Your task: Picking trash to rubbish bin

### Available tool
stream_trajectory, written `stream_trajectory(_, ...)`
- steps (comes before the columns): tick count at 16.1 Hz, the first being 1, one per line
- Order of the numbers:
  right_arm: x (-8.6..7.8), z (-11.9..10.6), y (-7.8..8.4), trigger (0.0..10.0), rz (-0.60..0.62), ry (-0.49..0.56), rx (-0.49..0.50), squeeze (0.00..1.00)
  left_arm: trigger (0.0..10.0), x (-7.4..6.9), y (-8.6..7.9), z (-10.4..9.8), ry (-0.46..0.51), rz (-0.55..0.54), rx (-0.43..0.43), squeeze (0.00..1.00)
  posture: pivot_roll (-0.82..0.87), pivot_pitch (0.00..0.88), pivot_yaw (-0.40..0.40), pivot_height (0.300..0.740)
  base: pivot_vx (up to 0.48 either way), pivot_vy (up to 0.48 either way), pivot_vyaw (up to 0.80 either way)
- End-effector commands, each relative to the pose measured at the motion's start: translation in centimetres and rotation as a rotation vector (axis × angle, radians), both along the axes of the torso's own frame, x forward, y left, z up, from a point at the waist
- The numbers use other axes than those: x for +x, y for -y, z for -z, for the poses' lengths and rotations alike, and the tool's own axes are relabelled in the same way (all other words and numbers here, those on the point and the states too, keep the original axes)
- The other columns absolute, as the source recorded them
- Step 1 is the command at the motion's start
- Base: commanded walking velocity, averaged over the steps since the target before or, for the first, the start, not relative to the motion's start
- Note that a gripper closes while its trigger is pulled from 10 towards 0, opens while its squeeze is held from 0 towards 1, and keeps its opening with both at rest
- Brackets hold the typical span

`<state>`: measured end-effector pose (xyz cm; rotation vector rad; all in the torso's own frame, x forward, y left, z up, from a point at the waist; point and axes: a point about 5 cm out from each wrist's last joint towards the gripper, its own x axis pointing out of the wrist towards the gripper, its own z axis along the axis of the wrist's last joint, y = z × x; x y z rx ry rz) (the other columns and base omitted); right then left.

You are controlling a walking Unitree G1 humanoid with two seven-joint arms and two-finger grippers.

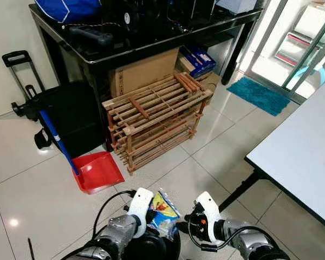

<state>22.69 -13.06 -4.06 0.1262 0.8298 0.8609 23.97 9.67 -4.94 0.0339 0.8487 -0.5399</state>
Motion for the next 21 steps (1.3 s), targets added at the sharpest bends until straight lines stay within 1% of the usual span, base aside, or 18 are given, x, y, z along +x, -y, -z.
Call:
stream_trajectory(1, -0.1, 0.0, 0.7, 10.0, 0.003, -0.01, -0.009, 0.0, 10.0, -0.5, 0.4, 0.3, -0.025, 0.037, -0.004, 0.0, -0.06, 0.077, -0.083, 0.74, 0.0, 0.0, 0.0)
stream_trajectory(3, -0.2, 0.0, 0.7, 10.0, 0.002, -0.012, -0.008, 0.0, 10.0, -0.6, 0.5, 0.3, -0.03, 0.045, -0.008, 0.0, -0.06, 0.078, -0.083, 0.74, 0.0, 0.0, 0.0)
stream_trajectory(4, -0.2, 0.0, 0.7, 10.0, 0.002, -0.012, -0.008, 0.0, 10.0, -0.6, 0.5, 0.3, -0.032, 0.041, -0.009, 0.05, -0.06, 0.078, -0.082, 0.74, 0.0, 0.0, 0.0)
stream_trajectory(5, -0.2, 0.0, 0.7, 10.0, 0.002, -0.013, -0.007, 0.0, 10.0, -0.6, 0.5, 0.3, -0.032, 0.041, -0.009, 0.95, -0.06, 0.078, -0.082, 0.74, 0.0, 0.0, 0.0)
stream_trajectory(6, -0.2, 0.0, 0.7, 10.0, 0.002, -0.013, -0.006, 0.0, 10.0, -0.7, 0.5, 0.3, -0.035, 0.041, -0.016, 1.0, -0.06, 0.078, -0.082, 0.74, 0.0, 0.0, 0.0)
stream_trajectory(15, -0.3, 0.1, 0.3, 10.0, -0.001, -0.015, -0.004, 0.0, 10.0, -0.7, 0.4, 0.3, -0.037, 0.041, -0.013, 1.0, -0.06, 0.076, -0.079, 0.74, 0.0, 0.0, 0.0)
stream_trajectory(16, -0.3, 0.1, 0.3, 10.0, 0.0, -0.014, -0.004, 0.0, 10.0, -0.6, 0.2, 0.3, -0.031, 0.033, 0.0, 0.0, -0.06, 0.076, -0.079, 0.74, 0.0, 0.0, 0.0)
stream_trajectory(18, -0.3, 0.1, 0.3, 10.0, 0.001, -0.014, -0.005, 0.0, 10.0, -0.4, -0.3, 0.3, -0.024, 0.01, 0.021, 0.0, -0.05, 0.076, -0.077, 0.74, 0.0, 0.0, 0.0)
stream_trajectory(19, -0.3, 0.1, 0.3, 10.0, 0.003, -0.009, -0.013, 0.0, 10.0, -0.3, -0.9, 0.3, -0.017, -0.008, 0.037, 0.0, -0.05, 0.075, -0.076, 0.74, 0.0, 0.0, 0.0)
stream_trajectory(20, -0.2, 0.3, 0.5, 10.0, 0.023, 0.004, -0.041, 0.0, 10.0, -0.2, -1.8, 0.4, -0.011, -0.026, 0.06, 0.0, -0.05, 0.074, -0.075, 0.74, 0.0, 0.0, 0.0)
stream_trajectory(21, -0.1, 0.5, 0.9, 10.0, 0.064, 0.027, -0.109, 0.0, 10.0, -0.2, -2.9, 0.5, -0.001, -0.066, 0.092, 0.0, -0.04, 0.073, -0.074, 0.74, 0.0, 0.0, 0.0)
